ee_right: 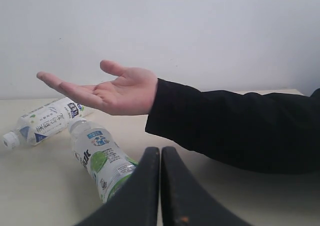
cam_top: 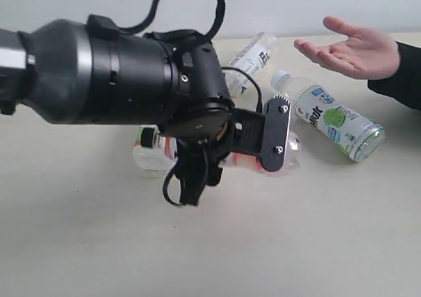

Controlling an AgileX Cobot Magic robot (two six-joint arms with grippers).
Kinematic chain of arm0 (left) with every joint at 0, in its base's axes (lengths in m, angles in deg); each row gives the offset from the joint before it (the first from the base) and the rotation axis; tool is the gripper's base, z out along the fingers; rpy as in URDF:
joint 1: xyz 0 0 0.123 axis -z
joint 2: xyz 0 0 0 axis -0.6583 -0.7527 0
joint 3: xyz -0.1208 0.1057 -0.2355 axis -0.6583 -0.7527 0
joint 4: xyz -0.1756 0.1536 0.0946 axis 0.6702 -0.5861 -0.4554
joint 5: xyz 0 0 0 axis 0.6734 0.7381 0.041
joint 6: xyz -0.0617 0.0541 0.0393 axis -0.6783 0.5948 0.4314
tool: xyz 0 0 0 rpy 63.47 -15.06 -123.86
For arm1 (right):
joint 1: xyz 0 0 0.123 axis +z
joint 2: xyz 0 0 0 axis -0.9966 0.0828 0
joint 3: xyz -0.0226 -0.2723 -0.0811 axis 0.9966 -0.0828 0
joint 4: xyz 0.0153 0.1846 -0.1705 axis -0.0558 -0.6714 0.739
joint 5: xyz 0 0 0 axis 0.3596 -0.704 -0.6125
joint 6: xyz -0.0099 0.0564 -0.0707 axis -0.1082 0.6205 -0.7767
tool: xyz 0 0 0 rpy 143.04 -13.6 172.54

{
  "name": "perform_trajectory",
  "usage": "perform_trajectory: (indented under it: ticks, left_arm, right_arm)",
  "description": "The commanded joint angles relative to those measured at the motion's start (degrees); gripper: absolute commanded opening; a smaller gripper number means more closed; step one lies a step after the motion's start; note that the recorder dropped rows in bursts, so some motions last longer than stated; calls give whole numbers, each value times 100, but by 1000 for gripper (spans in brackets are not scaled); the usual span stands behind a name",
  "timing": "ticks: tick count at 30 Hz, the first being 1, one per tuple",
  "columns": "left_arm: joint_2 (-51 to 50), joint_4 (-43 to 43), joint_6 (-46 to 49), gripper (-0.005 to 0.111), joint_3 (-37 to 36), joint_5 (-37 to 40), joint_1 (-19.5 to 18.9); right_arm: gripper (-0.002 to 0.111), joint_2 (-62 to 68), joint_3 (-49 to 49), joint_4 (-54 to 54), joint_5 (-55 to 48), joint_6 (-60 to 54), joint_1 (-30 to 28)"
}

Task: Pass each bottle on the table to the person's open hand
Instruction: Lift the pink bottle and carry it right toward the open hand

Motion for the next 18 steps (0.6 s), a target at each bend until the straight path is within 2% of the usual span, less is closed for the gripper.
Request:
perform_trajectory:
  ticks: [1, 3, 6, 9, 10, 14, 18]
  left_arm:
    - [336, -1775, 7, 0, 250, -156, 31]
    - [336, -1792, -301, 0, 459, -364, 31]
    - [336, -1645, -2025, 0, 864, -579, 31]
    - [336, -1645, -2306, 0, 1106, -711, 31]
    - [336, -1700, -1986, 0, 1158, -843, 36]
    - [249, -1700, 1323, 0, 1179, -1826, 45]
    - [-24, -1736, 2477, 0, 1179, -2641, 73]
  right_arm:
    - [1, -36, -26, 12, 22, 2, -27]
    - [1, -36, -26, 12, 22, 2, -27]
    - [1, -36, -26, 12, 22, 2, -27]
    - [1, -36, -26, 12, 22, 2, -27]
    - [1, -36, -26, 12, 22, 2, -27]
    - [1, -36, -26, 12, 22, 2, -27]
    - [1, -36, -26, 12, 22, 2, -27]
